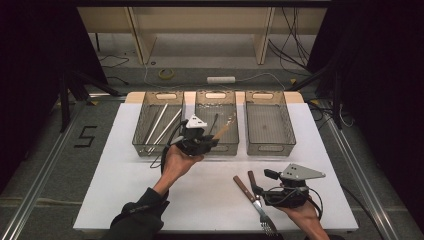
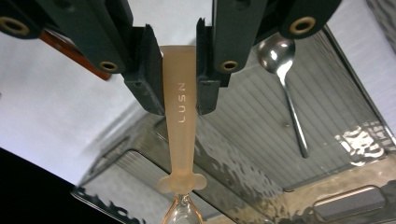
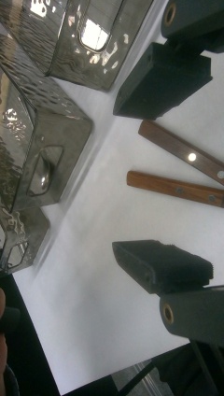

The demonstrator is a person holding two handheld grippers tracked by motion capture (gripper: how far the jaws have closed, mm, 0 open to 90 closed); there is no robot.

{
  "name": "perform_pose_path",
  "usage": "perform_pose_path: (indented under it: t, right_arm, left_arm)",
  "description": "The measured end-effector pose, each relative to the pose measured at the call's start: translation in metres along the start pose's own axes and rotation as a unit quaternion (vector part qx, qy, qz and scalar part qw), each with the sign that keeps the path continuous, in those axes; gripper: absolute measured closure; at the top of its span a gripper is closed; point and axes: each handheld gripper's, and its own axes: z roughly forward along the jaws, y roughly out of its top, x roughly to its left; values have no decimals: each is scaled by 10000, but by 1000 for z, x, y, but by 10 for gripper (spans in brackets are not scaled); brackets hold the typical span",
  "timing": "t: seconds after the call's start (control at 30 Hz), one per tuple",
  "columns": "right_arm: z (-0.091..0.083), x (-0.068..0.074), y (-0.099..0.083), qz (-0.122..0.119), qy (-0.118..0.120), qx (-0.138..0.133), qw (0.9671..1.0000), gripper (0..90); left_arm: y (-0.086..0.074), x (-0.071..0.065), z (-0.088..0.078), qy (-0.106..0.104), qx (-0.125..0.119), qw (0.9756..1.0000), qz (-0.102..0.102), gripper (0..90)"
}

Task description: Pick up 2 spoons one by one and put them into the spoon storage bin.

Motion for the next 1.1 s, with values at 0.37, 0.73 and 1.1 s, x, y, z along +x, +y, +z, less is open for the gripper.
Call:
perform_pose_path:
  t: [0.37,0.73,1.1]
  right_arm:
    - [-1,0,0,-6,2,-19,10000,297]
    - [0,0,0,-1,3,-26,10000,297]
    - [-1,0,0,-16,19,3,10000,297]
  left_arm:
    - [8,17,9,151,-16,9996,-256,735]
    - [12,30,21,281,98,9986,-436,734]
    - [9,46,33,456,338,9959,-697,733]
